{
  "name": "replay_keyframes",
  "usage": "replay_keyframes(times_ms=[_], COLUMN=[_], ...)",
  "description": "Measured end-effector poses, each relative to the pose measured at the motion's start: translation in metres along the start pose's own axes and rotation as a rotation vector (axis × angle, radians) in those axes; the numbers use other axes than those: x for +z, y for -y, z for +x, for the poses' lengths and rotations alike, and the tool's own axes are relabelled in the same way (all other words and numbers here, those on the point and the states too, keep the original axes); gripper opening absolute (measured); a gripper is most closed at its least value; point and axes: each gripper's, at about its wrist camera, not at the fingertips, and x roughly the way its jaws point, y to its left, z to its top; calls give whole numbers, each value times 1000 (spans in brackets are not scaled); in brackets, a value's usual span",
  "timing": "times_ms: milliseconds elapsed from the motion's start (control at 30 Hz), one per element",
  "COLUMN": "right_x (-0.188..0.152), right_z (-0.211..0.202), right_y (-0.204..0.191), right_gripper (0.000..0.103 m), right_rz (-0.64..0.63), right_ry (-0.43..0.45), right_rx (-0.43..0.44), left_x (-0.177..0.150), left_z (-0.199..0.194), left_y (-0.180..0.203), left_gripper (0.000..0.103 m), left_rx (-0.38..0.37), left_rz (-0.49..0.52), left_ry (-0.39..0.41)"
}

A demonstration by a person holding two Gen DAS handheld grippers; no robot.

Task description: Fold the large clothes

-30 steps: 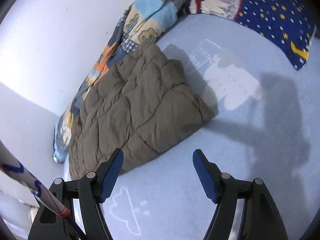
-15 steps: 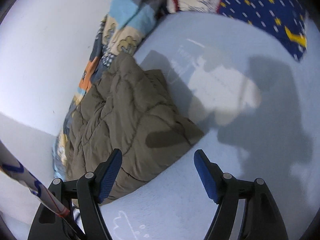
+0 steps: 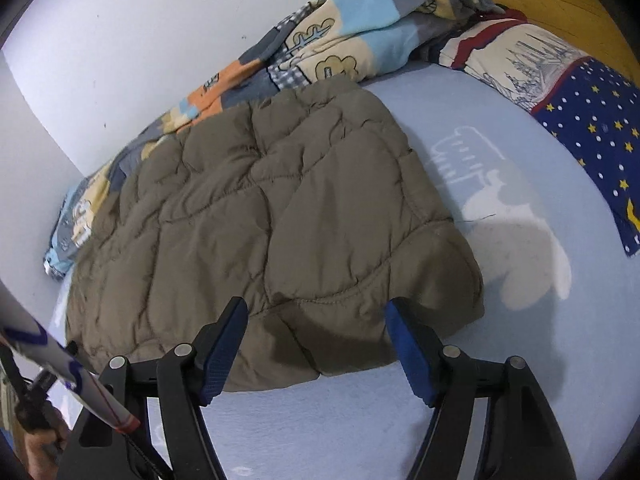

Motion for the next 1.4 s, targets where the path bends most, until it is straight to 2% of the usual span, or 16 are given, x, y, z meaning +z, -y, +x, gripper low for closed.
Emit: replay_keyframes(times_ms=[367,700,767,833,933,1000,1133,1233,1333,1400], right_x=[-1,-2,1,7,16,17,16,14,8,4], right_z=[15,17,8,-7,-28,-33,-25,-16,2,11], right_y=[0,-3,-4,-3,8,21,27,20,17,18], right_gripper=[77,79,79,78,78,78,78,78,78,79], right_rz=[-18,-32,-14,20,103,165,170,127,84,63], right_ry=[-38,-67,-49,2,55,62,41,23,-38,-81], right_rx=[-20,-38,-36,-10,6,25,3,-27,-55,-70], left_x=[0,4,9,16,21,20,15,11,12,16], left_z=[10,3,-5,-13,-16,-11,5,16,21,19], left_y=[4,6,2,-8,-34,-39,-34,-30,-29,-34], left_gripper=[68,69,69,69,69,68,69,69,74,74], left_rx=[18,28,26,12,-43,-34,-1,21,42,17], left_rz=[20,18,2,-59,-214,-232,-182,-153,-128,-151], left_ry=[-23,-28,-13,3,-18,-44,-77,-96,-126,-144])
